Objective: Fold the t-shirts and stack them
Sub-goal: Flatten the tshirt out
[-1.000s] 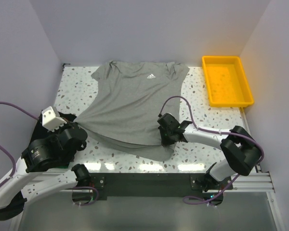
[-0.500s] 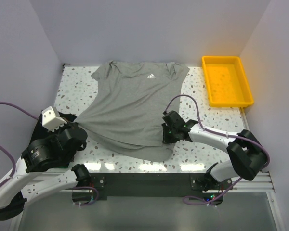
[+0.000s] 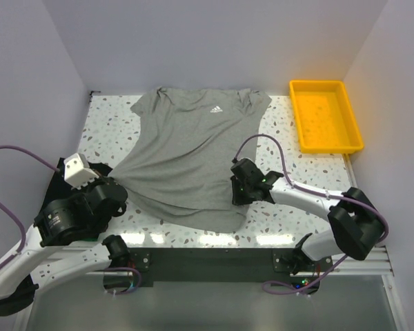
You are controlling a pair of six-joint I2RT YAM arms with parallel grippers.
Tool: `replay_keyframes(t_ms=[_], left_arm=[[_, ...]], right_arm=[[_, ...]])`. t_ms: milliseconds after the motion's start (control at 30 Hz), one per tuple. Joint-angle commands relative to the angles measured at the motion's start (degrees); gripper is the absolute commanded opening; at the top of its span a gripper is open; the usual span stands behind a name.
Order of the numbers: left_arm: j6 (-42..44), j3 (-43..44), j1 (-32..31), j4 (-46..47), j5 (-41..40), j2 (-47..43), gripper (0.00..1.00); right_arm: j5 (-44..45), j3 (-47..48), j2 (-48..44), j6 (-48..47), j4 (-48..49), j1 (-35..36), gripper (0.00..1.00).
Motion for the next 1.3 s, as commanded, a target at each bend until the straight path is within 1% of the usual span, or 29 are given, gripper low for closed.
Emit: replay_keyframes(t_ms=[0, 67, 133, 233, 267, 333, 367, 500, 867, 933, 967, 1000, 1167, 1267], left_arm=[[-0.14, 0.02, 0.18, 0.01, -1.35, 0.13, 0.0], [0.12, 0.28, 0.18, 0.01, -1.52, 0.22, 0.0], [0.64, 0.63, 0.18, -0.08, -1.7, 0.31, 0.0], [1.43, 1.69, 0.18, 0.01, -2.23, 0.66, 0.0], [1.61, 2.39, 0.18, -0.08, -2.32, 0.75, 0.0], [2.32, 3.09, 0.1, -0.08, -2.75, 1.1, 0.0], [2.58, 3.79, 0.18, 0.01, -2.84, 1.27, 0.0], [3.54, 4.85, 0.18, 0.36, -3.2, 1.89, 0.0], [4.52, 6.7, 0.18, 0.36, -3.37, 1.98, 0.0], [4.69, 7.31, 0.1, -0.07, -3.55, 1.98, 0.0], [4.69, 7.49, 0.09, -0.08, -3.55, 1.89, 0.0], [4.78, 7.66, 0.18, -0.34, -3.55, 1.89, 0.0], [5.48, 8.46, 0.18, -0.34, -3.46, 1.54, 0.0], [6.01, 8.72, 0.18, -0.26, -3.37, 1.36, 0.0]], right_arm=[[7.96, 5.79, 3.26, -1.78, -3.63, 4.45, 0.21], [11.91, 8.34, 5.89, -2.57, -5.74, 7.61, 0.25], [13.59, 9.66, 7.05, -3.27, -6.11, 9.98, 0.27], [16.14, 10.63, 8.02, -5.11, -6.19, 12.71, 0.34], [16.76, 10.81, 8.19, -5.82, -6.45, 13.33, 0.38], [18.69, 11.16, 8.55, -6.61, -6.63, 14.91, 0.41], [19.48, 11.16, 8.63, -7.31, -6.55, 15.44, 0.45], [22.21, 11.34, 10.3, -8.28, -6.46, 16.41, 0.49], [23.35, 10.9, 14.17, -9.08, -4.43, 17.12, 0.44], [23.62, 10.9, 14.17, -8.64, -4.61, 17.12, 0.41], [23.97, 10.9, 14.17, -8.2, -4.7, 17.12, 0.35], [24.32, 10.9, 14.0, -8.02, -4.7, 17.12, 0.32], [24.76, 10.9, 13.47, -7.49, -5.14, 17.12, 0.2], [24.24, 10.73, 12.5, -7.49, -4.88, 16.85, 0.2]])
